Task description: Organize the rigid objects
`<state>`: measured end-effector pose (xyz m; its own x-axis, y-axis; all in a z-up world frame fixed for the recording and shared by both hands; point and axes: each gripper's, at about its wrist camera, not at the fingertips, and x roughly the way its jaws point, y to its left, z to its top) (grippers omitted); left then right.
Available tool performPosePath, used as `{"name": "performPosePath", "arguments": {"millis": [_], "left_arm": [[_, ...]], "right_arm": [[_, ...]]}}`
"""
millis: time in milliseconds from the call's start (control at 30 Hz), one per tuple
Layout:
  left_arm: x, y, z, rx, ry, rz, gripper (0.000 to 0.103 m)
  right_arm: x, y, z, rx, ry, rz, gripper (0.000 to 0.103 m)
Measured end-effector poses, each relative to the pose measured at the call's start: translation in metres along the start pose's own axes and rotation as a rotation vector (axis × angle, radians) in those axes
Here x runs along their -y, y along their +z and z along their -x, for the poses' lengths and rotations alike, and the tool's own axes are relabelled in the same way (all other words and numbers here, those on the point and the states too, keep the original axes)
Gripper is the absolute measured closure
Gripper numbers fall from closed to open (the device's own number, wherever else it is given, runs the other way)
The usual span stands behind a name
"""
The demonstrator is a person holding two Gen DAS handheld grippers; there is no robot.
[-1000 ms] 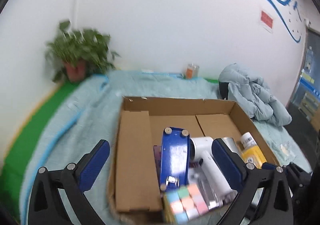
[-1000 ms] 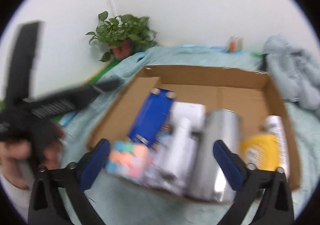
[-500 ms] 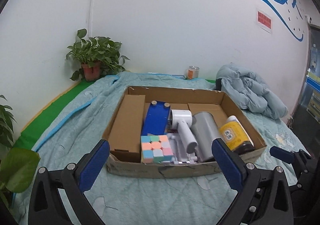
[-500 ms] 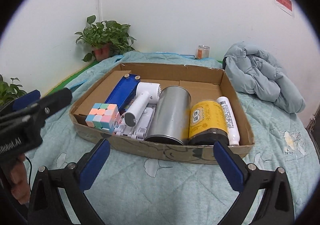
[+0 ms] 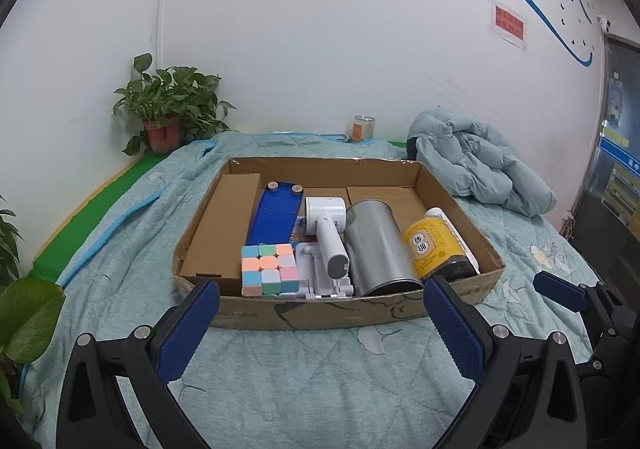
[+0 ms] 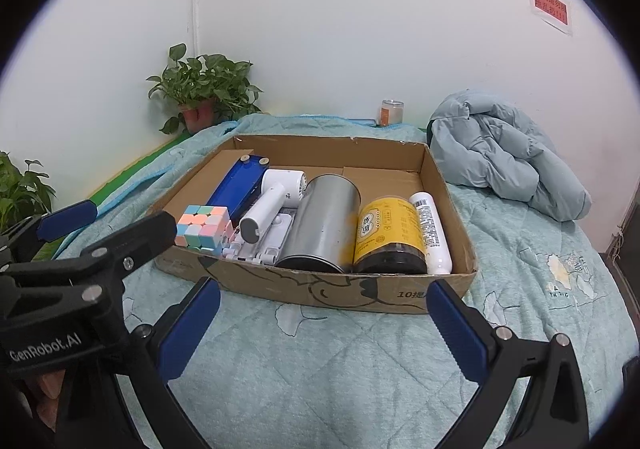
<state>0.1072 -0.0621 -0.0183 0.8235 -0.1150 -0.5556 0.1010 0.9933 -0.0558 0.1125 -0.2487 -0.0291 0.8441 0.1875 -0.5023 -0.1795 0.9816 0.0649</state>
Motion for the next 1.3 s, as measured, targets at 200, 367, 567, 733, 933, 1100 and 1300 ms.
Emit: {"name": "performPosePath", "arguments": {"millis": [200, 367, 567, 733, 933, 1100, 1300], "left_arm": [[0.001, -0.001, -0.008, -0.021, 0.004, -0.005, 0.0], [-0.001, -0.001, -0.013, -0.026, 0.003, -0.007, 0.0], [-0.001, -0.001, -0.018, -0.03, 0.002, -0.012, 0.001], [0.0, -0.001, -0.022, -0.033, 0.0, -0.019, 0.0], [-0.003, -0.001, -0.025, -0.04, 0.005, -0.014, 0.0], [-0.005, -0.001, -0.026, -0.043, 0.006, -0.008, 0.0], [-0.005, -0.003, -0.028, -0.05, 0.008, -0.008, 0.0]], "right_arm": [[0.004, -0.001, -0.001, -0.002, -0.005, -0.011, 0.0], [0.005, 0.0, -0.002, 0.0, -0.006, -0.006, 0.0], [0.003, 0.001, -0.005, 0.001, -0.007, -0.001, 0.0], [0.003, 0.001, -0.006, -0.003, -0.007, 0.001, 0.0], [0.004, 0.001, -0.009, -0.009, -0.006, -0.003, 0.0], [0.005, 0.002, -0.01, -0.008, -0.006, -0.001, 0.0], [0.004, 0.001, -0.012, -0.014, -0.005, 0.001, 0.0]]}}
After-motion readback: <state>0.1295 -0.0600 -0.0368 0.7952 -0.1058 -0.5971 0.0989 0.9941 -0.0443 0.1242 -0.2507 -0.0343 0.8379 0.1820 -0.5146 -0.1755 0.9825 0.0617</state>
